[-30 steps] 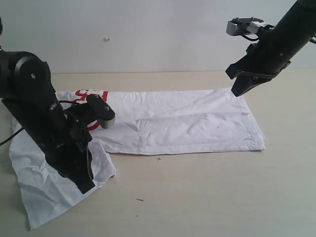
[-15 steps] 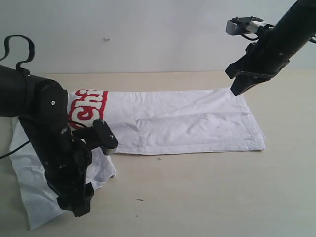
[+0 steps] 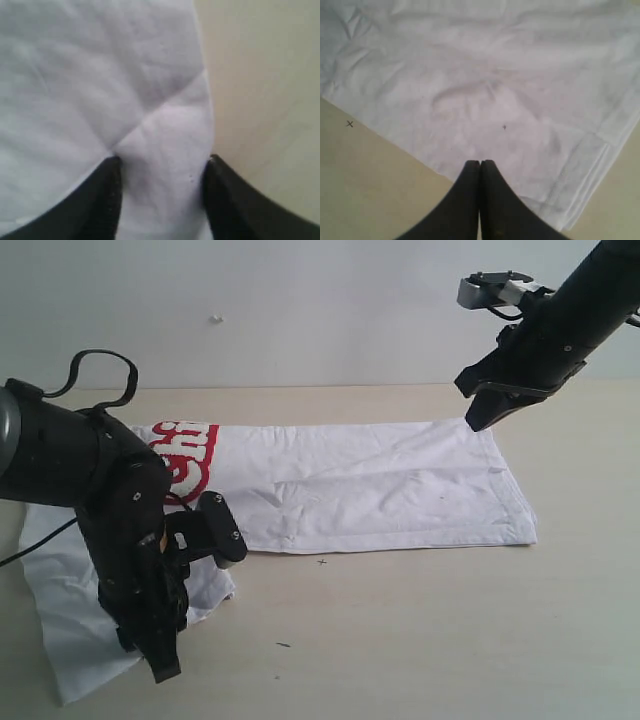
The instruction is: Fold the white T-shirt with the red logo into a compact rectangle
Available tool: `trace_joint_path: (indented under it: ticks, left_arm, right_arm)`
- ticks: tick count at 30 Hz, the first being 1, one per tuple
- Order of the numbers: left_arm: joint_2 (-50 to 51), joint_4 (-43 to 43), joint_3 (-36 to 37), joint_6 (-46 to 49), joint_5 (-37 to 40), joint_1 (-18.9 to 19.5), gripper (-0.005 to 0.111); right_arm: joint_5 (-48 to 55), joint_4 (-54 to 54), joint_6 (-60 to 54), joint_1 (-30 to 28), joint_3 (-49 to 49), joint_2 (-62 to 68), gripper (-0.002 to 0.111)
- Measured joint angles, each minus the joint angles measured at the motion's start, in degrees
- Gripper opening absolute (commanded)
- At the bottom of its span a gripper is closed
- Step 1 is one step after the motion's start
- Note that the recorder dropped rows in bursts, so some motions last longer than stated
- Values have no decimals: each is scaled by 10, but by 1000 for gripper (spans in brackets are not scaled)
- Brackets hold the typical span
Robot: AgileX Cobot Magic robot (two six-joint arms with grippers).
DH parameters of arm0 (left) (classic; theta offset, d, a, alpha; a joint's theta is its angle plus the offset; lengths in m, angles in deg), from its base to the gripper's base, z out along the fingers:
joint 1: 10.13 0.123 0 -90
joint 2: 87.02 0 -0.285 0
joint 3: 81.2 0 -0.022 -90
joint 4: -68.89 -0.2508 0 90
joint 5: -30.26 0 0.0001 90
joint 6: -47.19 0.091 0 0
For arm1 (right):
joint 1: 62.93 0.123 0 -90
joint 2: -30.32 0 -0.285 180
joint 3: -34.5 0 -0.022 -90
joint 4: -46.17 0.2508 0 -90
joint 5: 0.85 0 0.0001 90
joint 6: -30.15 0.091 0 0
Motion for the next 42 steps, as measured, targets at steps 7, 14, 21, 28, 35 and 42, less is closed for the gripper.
trace_joint_path:
  ticks: [7, 14, 21, 28, 35, 42]
  left_arm:
    - [4, -15, 0, 9, 35, -24, 1]
    - [4, -9, 0, 56, 97, -58, 0]
    - [-67, 13, 0, 127, 127, -70, 0]
    - [-149, -84, -11, 162, 85, -70, 0]
    - [-154, -249, -11, 166, 8, -57, 0]
    - [-151, -284, -11, 167, -139, 1, 41]
  right_arm:
    - [-3, 0, 0, 0, 0, 0, 0]
    - [-4, 2, 0, 0, 0, 0, 0]
    - [-5, 5, 0, 0, 0, 0, 0]
    - [-5, 7, 0, 0, 0, 0, 0]
    - [-5, 7, -3, 0, 0, 0, 0]
    - [-7, 7, -15, 0, 0, 0, 0]
